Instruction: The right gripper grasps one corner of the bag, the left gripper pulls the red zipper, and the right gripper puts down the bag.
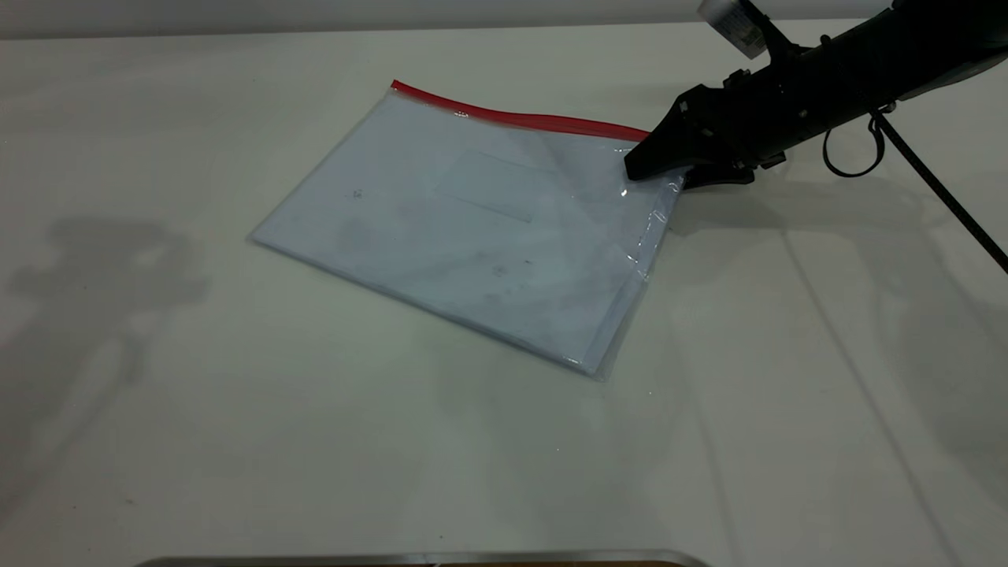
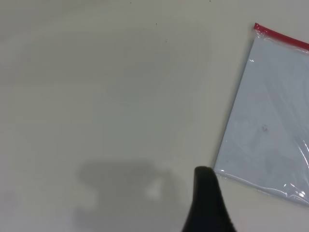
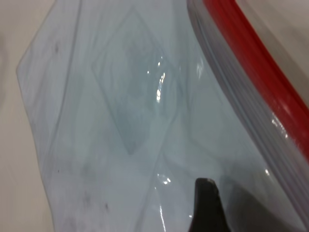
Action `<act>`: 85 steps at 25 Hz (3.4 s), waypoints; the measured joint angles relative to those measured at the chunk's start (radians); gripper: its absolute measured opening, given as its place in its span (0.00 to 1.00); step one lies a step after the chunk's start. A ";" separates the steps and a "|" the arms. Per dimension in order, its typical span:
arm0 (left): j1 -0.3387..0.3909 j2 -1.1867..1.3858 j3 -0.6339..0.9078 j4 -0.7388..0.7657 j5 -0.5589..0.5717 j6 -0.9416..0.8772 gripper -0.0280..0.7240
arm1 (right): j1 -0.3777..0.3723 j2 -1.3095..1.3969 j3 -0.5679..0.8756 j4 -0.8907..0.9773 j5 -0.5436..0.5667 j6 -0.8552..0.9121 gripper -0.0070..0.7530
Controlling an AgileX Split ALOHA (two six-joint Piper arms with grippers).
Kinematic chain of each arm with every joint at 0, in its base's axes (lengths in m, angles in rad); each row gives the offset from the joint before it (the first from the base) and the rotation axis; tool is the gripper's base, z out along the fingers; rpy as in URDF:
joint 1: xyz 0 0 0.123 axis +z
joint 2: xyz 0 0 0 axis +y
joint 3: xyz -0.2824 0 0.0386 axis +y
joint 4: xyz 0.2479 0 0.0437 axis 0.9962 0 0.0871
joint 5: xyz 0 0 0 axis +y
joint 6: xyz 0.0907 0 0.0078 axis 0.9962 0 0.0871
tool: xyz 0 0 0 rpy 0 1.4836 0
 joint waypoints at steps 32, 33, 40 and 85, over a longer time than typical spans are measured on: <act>-0.155 0.340 -0.176 0.000 -0.049 0.044 0.82 | 0.128 -0.144 -0.002 -0.477 0.203 0.115 0.05; -0.169 0.370 -0.219 0.000 -0.030 0.071 0.82 | 0.128 -0.158 -0.002 -0.429 0.188 0.081 0.05; -0.259 0.629 -0.521 -0.088 0.130 0.288 0.82 | 0.177 -0.182 -0.002 -0.268 0.141 -0.005 0.05; -0.319 1.111 -1.058 -0.801 0.715 0.911 0.41 | 0.179 -0.189 0.000 -0.269 0.140 -0.093 0.05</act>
